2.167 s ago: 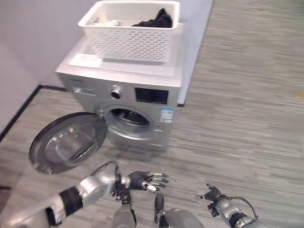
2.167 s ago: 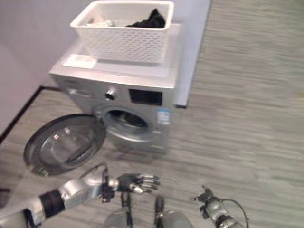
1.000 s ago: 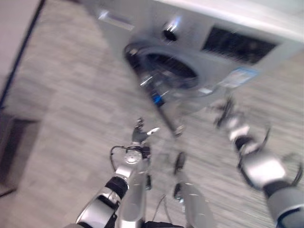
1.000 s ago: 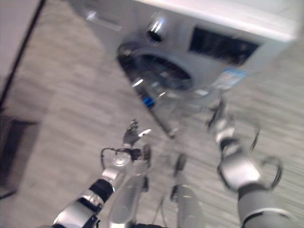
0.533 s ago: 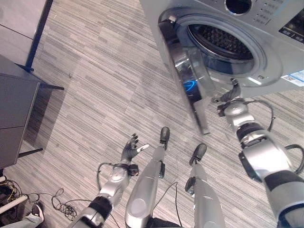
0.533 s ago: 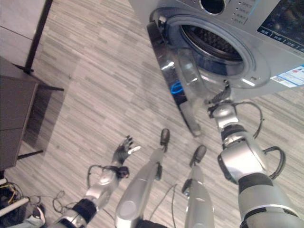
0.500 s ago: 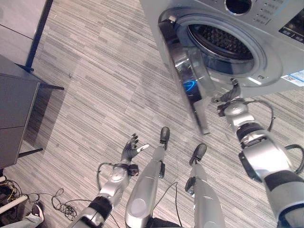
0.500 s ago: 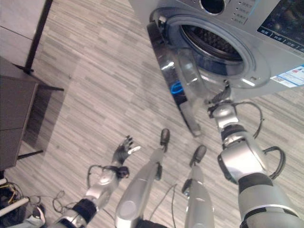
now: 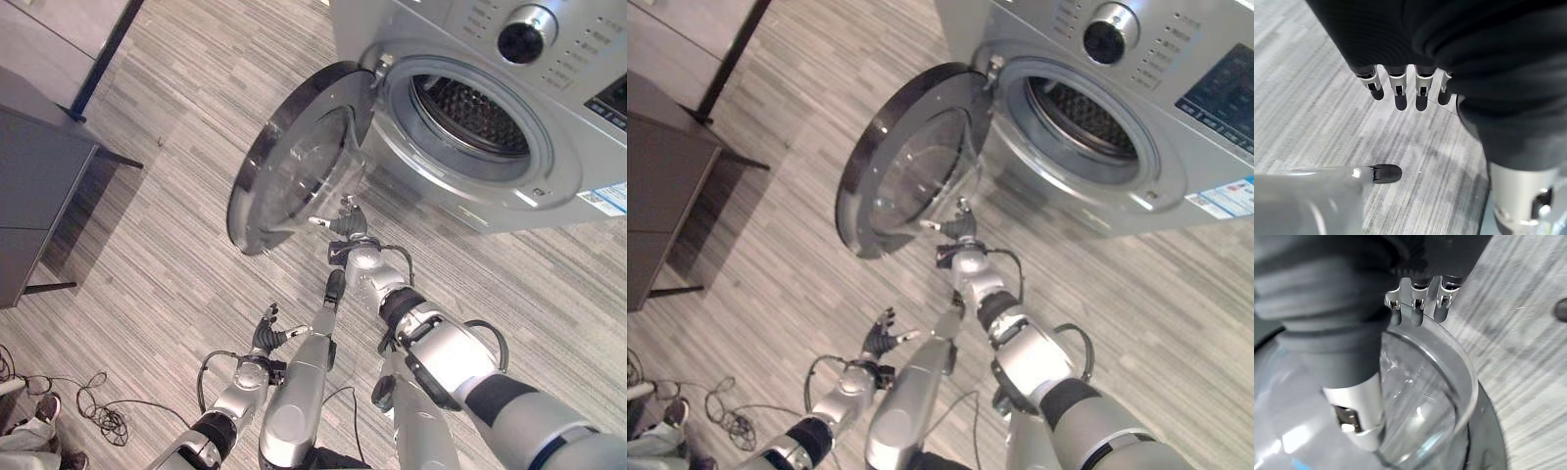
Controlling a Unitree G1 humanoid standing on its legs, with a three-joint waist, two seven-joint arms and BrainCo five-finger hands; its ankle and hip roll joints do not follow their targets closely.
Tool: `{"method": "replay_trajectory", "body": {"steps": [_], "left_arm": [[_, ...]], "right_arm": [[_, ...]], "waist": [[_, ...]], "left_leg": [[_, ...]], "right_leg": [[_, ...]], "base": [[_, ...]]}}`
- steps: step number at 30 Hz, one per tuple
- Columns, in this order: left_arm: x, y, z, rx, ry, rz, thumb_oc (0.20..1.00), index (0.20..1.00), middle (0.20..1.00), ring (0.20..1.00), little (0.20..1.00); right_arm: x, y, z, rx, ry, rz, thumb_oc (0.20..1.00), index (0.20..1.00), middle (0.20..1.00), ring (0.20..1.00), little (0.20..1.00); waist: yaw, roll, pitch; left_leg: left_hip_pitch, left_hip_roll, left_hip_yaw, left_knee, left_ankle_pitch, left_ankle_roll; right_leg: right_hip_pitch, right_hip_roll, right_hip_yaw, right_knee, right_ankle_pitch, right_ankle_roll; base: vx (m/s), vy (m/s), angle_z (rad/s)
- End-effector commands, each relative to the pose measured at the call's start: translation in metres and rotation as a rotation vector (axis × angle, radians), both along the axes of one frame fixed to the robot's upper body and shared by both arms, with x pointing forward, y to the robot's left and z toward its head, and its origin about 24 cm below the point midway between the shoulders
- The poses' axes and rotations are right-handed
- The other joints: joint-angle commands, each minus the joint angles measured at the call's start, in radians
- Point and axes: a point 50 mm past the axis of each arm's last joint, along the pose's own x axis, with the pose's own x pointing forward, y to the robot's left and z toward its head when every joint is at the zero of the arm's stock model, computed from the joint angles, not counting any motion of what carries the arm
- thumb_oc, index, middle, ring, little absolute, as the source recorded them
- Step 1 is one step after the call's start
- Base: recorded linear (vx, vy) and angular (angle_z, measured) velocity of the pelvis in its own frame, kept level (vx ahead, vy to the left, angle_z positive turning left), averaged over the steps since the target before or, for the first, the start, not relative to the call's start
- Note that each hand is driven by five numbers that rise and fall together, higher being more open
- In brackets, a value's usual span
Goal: Grab the laundry basket,head to the washer,open it,put in the laundry and shut it.
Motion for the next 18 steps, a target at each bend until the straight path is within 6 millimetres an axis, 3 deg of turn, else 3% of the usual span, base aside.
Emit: {"method": "replay_trajectory", "body": {"steps": [1,5,6,9,12,13,15,18], "left_arm": [[0.015,-0.008,0.025,0.209,-0.193,-0.139,1.000,1.000,1.000,1.000,1.000],[0.027,-0.028,0.053,0.249,-0.343,-0.258,1.000,1.000,1.000,1.000,1.000],[0.029,-0.041,0.061,0.256,-0.373,-0.362,1.000,1.000,1.000,1.000,1.000],[0.040,-0.060,0.071,0.349,-0.366,-0.608,1.000,1.000,1.000,1.000,1.000],[0.051,-0.039,0.073,0.387,-0.270,-0.713,1.000,1.000,1.000,1.000,1.000],[0.050,-0.026,0.067,0.422,-0.205,-0.743,1.000,1.000,1.000,1.000,1.000],[0.055,0.035,0.067,0.562,-0.066,-0.742,1.000,1.000,1.000,1.000,1.000],[0.050,0.074,0.056,0.615,0.056,-0.673,1.000,1.000,1.000,1.000,1.000]], "right_arm": [[0.001,0.012,0.022,0.060,-0.097,0.000,1.000,1.000,1.000,1.000,1.000],[-0.003,-0.004,0.016,-0.009,-0.155,-0.004,1.000,1.000,1.000,1.000,1.000],[-0.006,-0.009,0.013,-0.045,-0.175,0.006,1.000,1.000,1.000,1.000,1.000],[-0.023,-0.025,-0.027,-0.133,-0.111,0.030,1.000,1.000,1.000,1.000,1.000],[-0.056,-0.050,-0.083,-0.221,0.034,0.107,1.000,1.000,1.000,1.000,1.000],[-0.066,-0.062,-0.097,-0.259,0.078,0.132,1.000,1.000,1.000,1.000,1.000],[-0.110,-0.138,-0.139,-0.383,0.244,0.079,1.000,1.000,1.000,1.000,1.000],[-0.143,-0.179,-0.155,-0.420,0.342,0.027,1.000,1.000,1.000,1.000,1.000]], "waist": [[0.015,-0.104,-0.031],[-0.010,-0.149,-0.033],[-0.034,-0.165,-0.034],[-0.124,-0.197,-0.048],[-0.212,-0.216,-0.069],[-0.233,-0.220,-0.079],[-0.301,-0.242,-0.117],[-0.351,-0.257,-0.147]], "left_leg": [[-0.045,-0.034,0.043,0.158,-0.188,0.005],[-0.005,-0.025,0.049,0.162,-0.211,0.016],[-0.007,-0.025,0.057,0.161,-0.191,0.026],[0.033,-0.017,0.087,0.164,-0.216,0.037],[0.087,-0.005,0.132,0.175,-0.255,0.054],[0.115,0.000,0.138,0.184,-0.294,0.056],[0.183,0.001,0.175,0.194,-0.329,0.082],[0.231,-0.008,0.203,0.175,-0.336,0.102]], "right_leg": [[0.075,-0.115,0.087,-0.026,-0.128,0.094],[0.109,-0.114,0.088,-0.026,-0.133,0.097],[0.105,-0.118,0.085,-0.026,-0.115,0.096],[0.129,-0.120,0.105,-0.026,-0.106,0.102],[0.133,-0.126,0.150,0.016,-0.108,0.116],[0.146,-0.123,0.169,0.030,-0.124,0.125],[0.160,-0.136,0.197,0.075,-0.127,0.140],[0.159,-0.150,0.215,0.116,-0.124,0.153]], "base": [[0.00,-0.044,0.05],[-0.02,0.011,0.02],[-0.07,0.062,0.05],[0.00,0.149,0.02],[0.08,0.208,-0.31],[0.19,0.206,-1.01],[0.22,0.214,-1.12],[0.13,0.156,-0.28]]}}
